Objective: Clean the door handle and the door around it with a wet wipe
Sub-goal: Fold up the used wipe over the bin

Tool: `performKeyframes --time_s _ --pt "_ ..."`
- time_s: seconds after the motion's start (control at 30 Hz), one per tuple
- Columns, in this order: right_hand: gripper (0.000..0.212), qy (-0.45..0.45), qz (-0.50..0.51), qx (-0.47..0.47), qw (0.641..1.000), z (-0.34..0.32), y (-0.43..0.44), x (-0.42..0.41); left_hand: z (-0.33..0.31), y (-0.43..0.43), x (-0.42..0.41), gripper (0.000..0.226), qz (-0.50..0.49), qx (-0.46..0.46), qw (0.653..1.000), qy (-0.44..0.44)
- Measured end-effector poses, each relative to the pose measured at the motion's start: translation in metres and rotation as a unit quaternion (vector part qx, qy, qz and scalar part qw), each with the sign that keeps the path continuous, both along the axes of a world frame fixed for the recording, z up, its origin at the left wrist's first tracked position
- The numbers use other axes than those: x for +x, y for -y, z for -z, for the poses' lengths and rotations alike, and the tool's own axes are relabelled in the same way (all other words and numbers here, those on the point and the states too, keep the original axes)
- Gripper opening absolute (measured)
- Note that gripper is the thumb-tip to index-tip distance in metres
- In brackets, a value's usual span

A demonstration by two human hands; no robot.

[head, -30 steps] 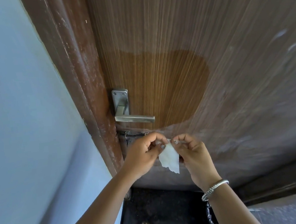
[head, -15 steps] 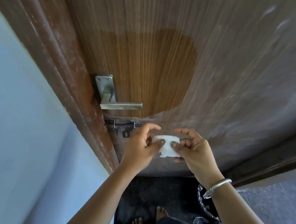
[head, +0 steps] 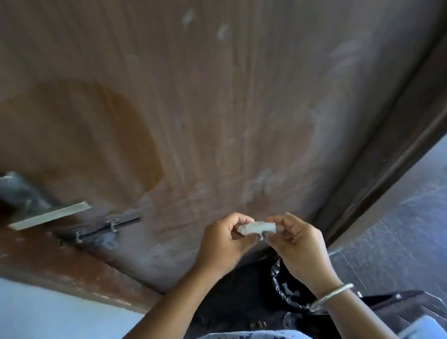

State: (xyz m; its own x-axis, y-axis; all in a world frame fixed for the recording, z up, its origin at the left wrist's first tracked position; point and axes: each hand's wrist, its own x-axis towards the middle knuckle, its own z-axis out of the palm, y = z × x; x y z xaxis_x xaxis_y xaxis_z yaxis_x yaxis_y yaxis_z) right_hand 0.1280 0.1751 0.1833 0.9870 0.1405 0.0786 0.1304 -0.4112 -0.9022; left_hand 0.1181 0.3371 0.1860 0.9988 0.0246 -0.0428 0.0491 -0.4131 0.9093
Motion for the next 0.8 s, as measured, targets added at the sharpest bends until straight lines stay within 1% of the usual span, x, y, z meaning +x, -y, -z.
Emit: performKeyframes --time_s 0.07,0.1,0.13,0.2,0.27,0.4,0.47,0.53,0.6,0.67,0.7,0.73,0.8 --pt "0.009 0.057 0.036 -0.088 0.994 0.011 0.029 0.004 0.007 0.026 0.012 0.011 0.031 0.052 0.998 0.006" --pt "0.004 0.067 0.052 -0.116 0.99 0.017 0.043 0.005 0.011 0.039 0.017 0.01 0.046 0.055 0.997 -0.009" --pt "0.003 0.063 0.064 -0.127 0.988 0.022 0.056 0.006 0.015 0.051 0.022 0.009 0.057 0.038 0.997 -0.038" --pt "0.009 0.048 0.078 -0.135 0.987 0.032 0.079 0.006 0.023 0.077 0.03 0.021 0.071 0.003 0.993 -0.091" --pt "0.018 0.047 0.096 -0.149 0.983 0.039 0.1 0.007 0.034 0.1 0.039 0.027 0.087 0.003 0.99 -0.107" --pt "0.015 0.053 0.134 -0.189 0.971 0.055 0.134 0.017 0.058 0.139 0.062 0.023 0.107 0.034 0.983 -0.142" --pt "0.015 0.012 0.14 -0.199 0.97 0.068 0.148 0.024 0.069 0.153 0.069 0.016 0.125 0.019 0.976 -0.179" --pt "0.019 -0.053 0.129 -0.22 0.965 0.086 0.163 0.035 0.082 0.167 0.076 0.027 0.156 0.03 0.96 -0.23" --pt "0.033 -0.117 0.084 -0.263 0.954 0.104 0.172 0.045 0.092 0.169 0.079 0.038 0.178 0.048 0.951 -0.249" --pt "0.047 -0.182 0.035 -0.303 0.935 0.123 0.18 0.055 0.102 0.17 0.083 0.041 0.192 0.07 0.944 -0.258" --pt "0.05 -0.207 0.024 -0.311 0.927 0.13 0.183 0.058 0.106 0.17 0.083 0.042 0.196 0.079 0.941 -0.265" --pt "0.051 -0.223 0.027 -0.307 0.925 0.136 0.184 0.061 0.109 0.169 0.083 0.044 0.197 0.084 0.938 -0.274" --pt "0.045 -0.237 0.044 -0.284 0.928 0.141 0.185 0.065 0.114 0.167 0.082 0.046 0.191 0.087 0.935 -0.284"
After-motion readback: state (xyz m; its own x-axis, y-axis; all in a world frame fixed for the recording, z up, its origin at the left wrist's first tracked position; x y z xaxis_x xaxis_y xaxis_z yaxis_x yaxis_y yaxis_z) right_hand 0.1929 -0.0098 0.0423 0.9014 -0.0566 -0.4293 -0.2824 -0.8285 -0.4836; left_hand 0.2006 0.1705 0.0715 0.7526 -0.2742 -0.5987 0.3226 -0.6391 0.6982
